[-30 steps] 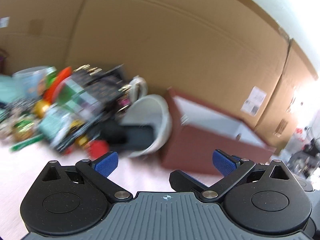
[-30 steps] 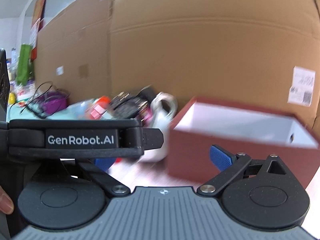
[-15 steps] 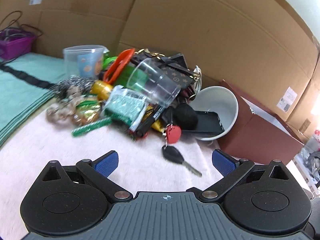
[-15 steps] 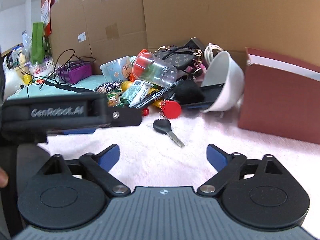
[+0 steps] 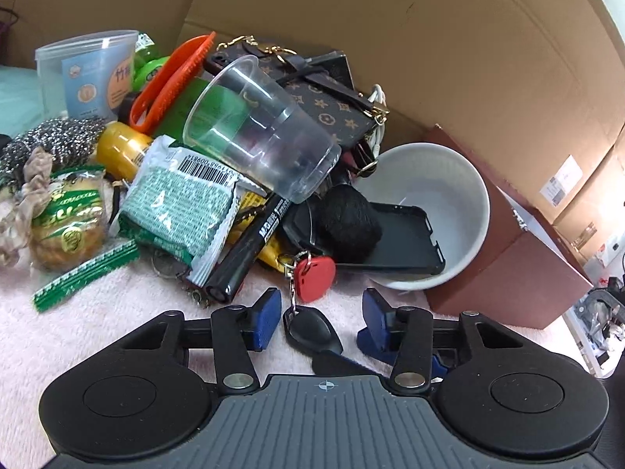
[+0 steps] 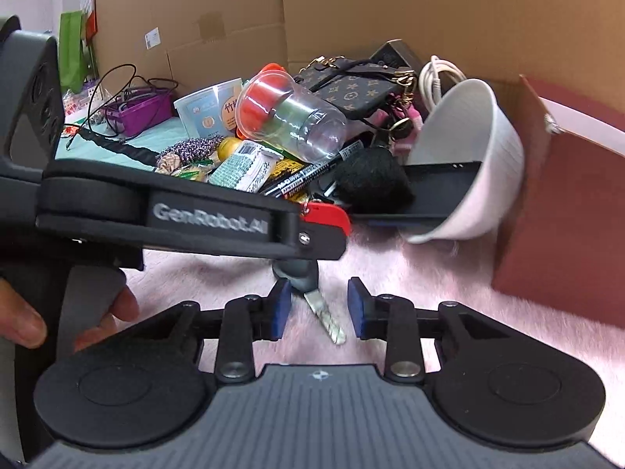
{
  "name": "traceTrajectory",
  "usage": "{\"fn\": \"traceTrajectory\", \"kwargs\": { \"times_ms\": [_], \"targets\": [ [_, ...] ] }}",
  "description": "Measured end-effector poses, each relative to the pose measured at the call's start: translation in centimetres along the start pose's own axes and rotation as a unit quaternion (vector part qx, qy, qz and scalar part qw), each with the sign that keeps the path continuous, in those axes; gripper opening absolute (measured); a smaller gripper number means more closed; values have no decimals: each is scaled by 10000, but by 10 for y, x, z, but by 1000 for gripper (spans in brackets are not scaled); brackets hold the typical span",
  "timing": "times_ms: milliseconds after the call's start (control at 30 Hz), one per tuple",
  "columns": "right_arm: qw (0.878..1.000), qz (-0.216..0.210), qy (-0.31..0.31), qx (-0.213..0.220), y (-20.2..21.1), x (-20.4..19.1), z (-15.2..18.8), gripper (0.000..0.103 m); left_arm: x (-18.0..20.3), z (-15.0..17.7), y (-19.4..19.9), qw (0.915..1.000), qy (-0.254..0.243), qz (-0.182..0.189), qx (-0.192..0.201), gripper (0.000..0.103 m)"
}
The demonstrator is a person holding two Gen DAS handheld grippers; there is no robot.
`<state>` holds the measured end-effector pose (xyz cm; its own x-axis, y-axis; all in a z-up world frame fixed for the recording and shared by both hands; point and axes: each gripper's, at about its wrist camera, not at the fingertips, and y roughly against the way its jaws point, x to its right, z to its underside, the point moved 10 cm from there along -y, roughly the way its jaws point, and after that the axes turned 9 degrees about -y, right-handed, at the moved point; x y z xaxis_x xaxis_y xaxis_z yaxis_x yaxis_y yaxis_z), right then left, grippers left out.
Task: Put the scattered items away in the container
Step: 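Move the open left gripper back to the black car key, then close the left gripper on the black car key with red tag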
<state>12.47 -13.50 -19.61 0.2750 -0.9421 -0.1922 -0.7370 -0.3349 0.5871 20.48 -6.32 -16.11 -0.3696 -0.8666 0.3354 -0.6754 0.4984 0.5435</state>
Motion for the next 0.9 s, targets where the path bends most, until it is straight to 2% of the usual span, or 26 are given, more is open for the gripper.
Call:
{"fn": "traceTrajectory", "kwargs": {
  "times_ms": [33, 67, 100, 133, 167, 233, 600, 667, 700, 733, 800, 833, 867, 900],
  "targets": [
    [10000, -14, 34, -10, -2, -1, -1, 37, -1, -1, -1, 10000, 0, -20, -5, 57],
    [10000, -31, 75, -18, -3, -2, -1, 37, -2, 0, -2, 10000, -6, -80, -7, 47],
    [9999, -43, 116, -25, -4, -3, -1, 35, -4, 0, -2, 9999, -25, -168, -16, 42],
    [9998, -66, 158, -36, -3, -4, -1, 25, -6, 1, -2, 9996, -59, -256, -30, 30],
    [9998, -111, 185, -51, -3, -6, 1, 21, -7, 2, -1, 9995, -71, -301, -41, 18],
    [9996, -99, 243, -57, 0, -7, 3, 20, -7, 5, 2, 9995, -19, -300, -80, 8],
    [9989, -411, 143, -191, 59, -6, 44, 17, 34, 52, 44, 9997, -79, -65, -208, 5],
    [9987, -450, 86, -204, 71, -3, 51, 17, 40, 58, 49, 9997, 14, 32, -245, 8],
    [9987, -462, 65, -215, 76, -2, 55, 17, 41, 60, 50, 9997, 76, 41, -249, 17],
    [9986, -477, 27, -222, 80, -2, 57, 17, 41, 60, 52, 9997, 123, 8, -216, 31],
    [9986, -494, 0, -209, 85, -1, 59, 16, 39, 54, 53, 9997, 148, -160, -110, 43],
    [9987, -474, 5, -192, 84, -1, 58, 18, 37, 50, 53, 9996, 151, -249, -55, 53],
    [9988, -464, 4, -181, 82, -2, 57, 20, 35, 46, 52, 9992, 144, -362, -6, 62],
    [9988, -467, -9, -176, 79, -3, 55, 25, 31, 41, 52, 9985, 128, -524, 47, 66]
  ]
}}
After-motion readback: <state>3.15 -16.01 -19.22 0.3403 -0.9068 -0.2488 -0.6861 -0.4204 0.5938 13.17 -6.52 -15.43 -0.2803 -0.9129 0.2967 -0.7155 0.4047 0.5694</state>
